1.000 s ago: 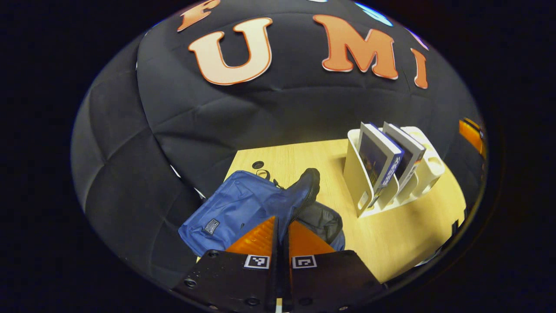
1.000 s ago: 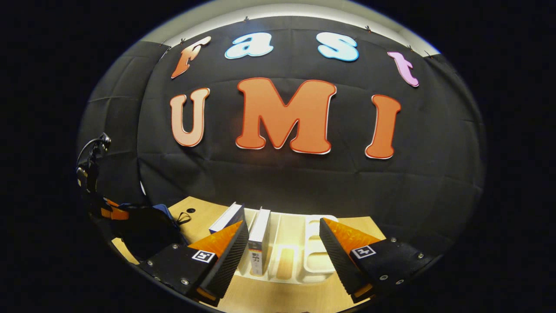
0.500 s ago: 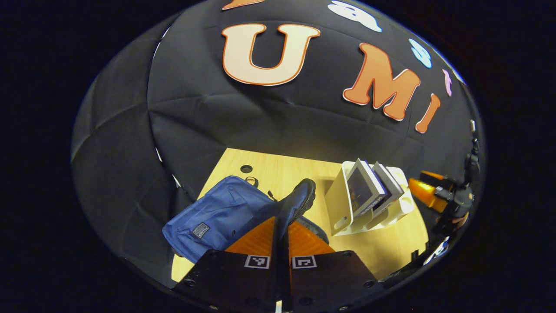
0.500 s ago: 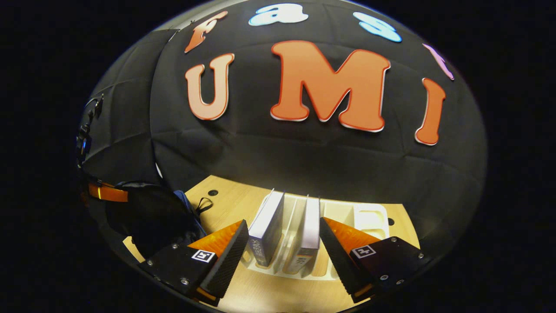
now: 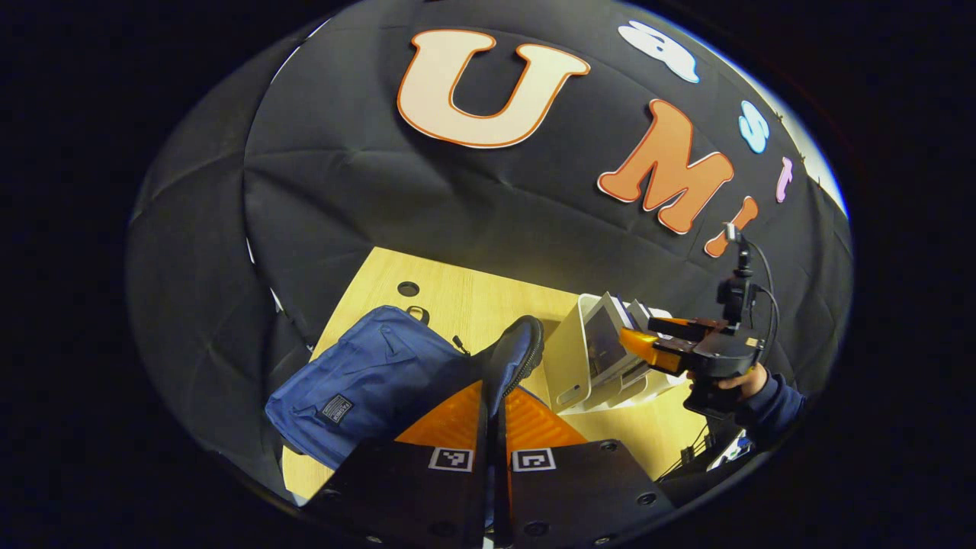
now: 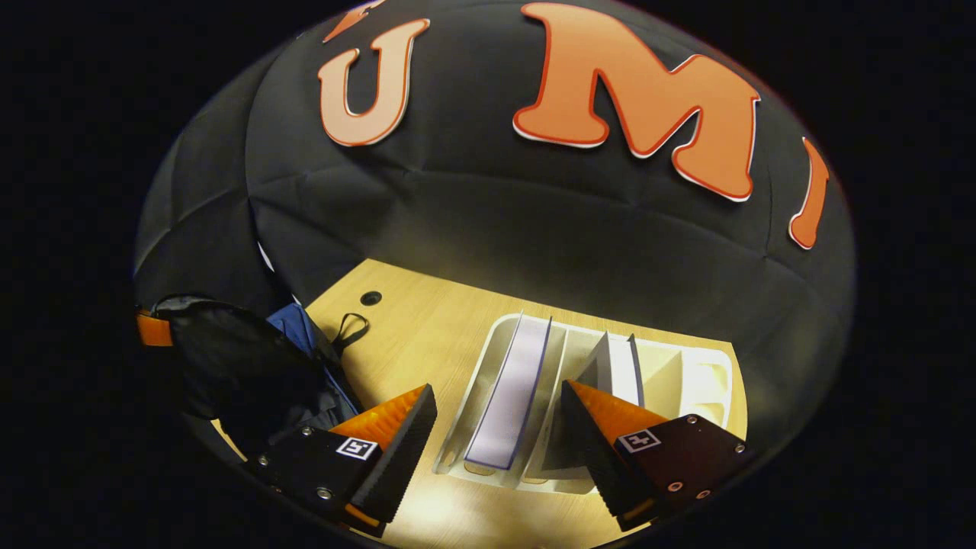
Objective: Open the schoolbag, grab two books from the bookshelf and put them into the schoolbag.
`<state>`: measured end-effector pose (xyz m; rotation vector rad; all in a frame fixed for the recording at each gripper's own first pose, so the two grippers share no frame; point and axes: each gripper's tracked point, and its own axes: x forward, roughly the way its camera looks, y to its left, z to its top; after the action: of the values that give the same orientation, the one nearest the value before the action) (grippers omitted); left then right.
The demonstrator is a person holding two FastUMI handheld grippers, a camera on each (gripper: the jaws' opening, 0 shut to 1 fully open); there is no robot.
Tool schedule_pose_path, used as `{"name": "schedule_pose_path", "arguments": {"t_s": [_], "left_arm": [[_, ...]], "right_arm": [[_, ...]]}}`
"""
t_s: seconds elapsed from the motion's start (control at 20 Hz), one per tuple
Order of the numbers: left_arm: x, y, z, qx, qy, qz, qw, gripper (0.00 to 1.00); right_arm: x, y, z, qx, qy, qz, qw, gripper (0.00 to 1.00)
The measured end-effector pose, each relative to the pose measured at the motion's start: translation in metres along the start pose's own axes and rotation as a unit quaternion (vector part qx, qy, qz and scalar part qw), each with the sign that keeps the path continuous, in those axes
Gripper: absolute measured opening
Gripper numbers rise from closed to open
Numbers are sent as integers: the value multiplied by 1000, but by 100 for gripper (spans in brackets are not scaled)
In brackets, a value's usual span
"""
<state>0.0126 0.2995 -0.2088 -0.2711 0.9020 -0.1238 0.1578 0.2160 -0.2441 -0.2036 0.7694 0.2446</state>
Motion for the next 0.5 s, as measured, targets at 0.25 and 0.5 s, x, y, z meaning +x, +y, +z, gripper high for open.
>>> {"name": "schedule_pose_path", "arguments": {"t_s": [0.25,0.5], "left_arm": [[-1,6,2,-8,5,-12,1000,5],[4,2,-1,-1,18,-19,1000,5]], "right_arm": [[39,-13,1,-2,48,-38,998,94],[66,-13,-13,-4,120,-49,992,70]]}}
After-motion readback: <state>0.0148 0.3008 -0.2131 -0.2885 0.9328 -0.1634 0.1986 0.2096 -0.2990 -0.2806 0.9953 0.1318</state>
